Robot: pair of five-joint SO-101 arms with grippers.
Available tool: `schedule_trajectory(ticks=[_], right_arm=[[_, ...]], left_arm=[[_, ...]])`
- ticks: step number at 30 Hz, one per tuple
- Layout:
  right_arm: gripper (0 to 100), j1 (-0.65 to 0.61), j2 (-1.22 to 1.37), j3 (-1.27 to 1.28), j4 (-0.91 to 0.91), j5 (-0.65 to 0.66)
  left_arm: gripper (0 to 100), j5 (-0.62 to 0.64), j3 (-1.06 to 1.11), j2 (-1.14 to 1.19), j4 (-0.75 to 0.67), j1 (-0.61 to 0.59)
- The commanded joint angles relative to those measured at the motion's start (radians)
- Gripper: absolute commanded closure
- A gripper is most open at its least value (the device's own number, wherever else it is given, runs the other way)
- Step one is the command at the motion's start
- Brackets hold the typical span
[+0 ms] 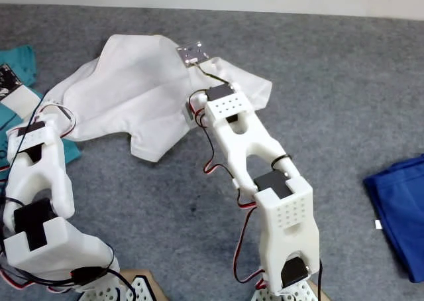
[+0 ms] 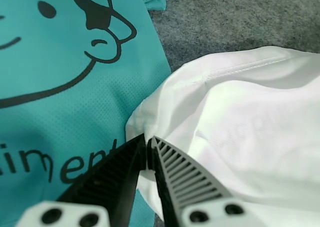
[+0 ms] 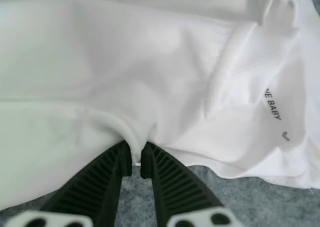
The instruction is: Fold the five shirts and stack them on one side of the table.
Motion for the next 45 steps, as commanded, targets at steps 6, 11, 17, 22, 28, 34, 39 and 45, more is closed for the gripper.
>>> schedule_trajectory(ticks=[6,11,17,22,28,34,39,45], right_arm=[[98.4,0.12,-0.291,0.001,0.148,0.003],[98.4,0.165,-0.364,-0.007,0.245,0.003],[98.4,0.223,-0.536,-0.008,0.344,0.012],[98.5,0.236,-0.74,-0.008,0.438,0.084],[98.5,0.236,-0.949,-0.008,0.564,0.089],[98.5,0.232,-1.116,-0.062,0.667,0.089],[99.1,0.231,-1.127,-0.326,0.816,0.089],[99.1,0.231,-1.107,-0.489,0.842,0.091]], left_arm=[[99,0.011,-0.163,-0.016,0.074,0.058],[99,0.012,-0.314,-0.016,0.222,0.058],[99,0.012,-0.524,-0.018,0.433,0.051],[99,0.012,-0.75,-0.062,0.641,0.051],[99,0.012,-0.865,-0.245,0.804,0.051],[99,0.011,-0.863,-0.458,0.884,0.05],[99,0.011,-0.862,-0.599,0.911,0.05],[99,0.074,-0.863,-0.7,0.901,0.05]])
